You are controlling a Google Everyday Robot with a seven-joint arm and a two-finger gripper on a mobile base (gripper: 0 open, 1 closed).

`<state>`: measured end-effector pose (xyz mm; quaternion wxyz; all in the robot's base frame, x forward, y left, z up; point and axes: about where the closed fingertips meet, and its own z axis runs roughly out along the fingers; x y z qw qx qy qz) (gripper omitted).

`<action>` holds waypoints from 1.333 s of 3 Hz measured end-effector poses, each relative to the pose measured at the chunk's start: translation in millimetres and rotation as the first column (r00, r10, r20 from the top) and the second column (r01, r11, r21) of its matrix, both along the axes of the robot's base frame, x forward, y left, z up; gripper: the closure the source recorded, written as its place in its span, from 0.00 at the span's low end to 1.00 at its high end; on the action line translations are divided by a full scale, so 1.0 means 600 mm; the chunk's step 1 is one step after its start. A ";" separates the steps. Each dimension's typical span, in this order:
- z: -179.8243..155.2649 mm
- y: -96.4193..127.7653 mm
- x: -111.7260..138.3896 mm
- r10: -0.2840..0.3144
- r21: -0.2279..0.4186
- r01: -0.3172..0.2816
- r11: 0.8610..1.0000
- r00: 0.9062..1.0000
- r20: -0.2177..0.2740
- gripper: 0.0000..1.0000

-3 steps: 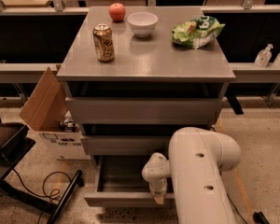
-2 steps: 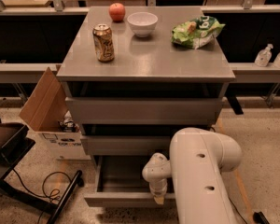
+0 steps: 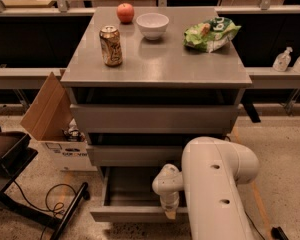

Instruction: Open bottom drawer

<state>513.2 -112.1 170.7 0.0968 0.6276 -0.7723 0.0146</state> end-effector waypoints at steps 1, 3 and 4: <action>-0.001 -0.001 -0.002 0.000 -0.001 0.000 1.000 1.000 -0.002 0.59; -0.002 -0.002 -0.005 0.000 -0.001 0.000 1.000 1.000 -0.006 0.12; 0.008 -0.011 -0.007 0.006 -0.017 -0.006 1.000 1.000 -0.008 0.00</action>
Offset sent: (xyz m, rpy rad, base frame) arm -0.0014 -0.0005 -0.0009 -0.0006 0.0024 0.0000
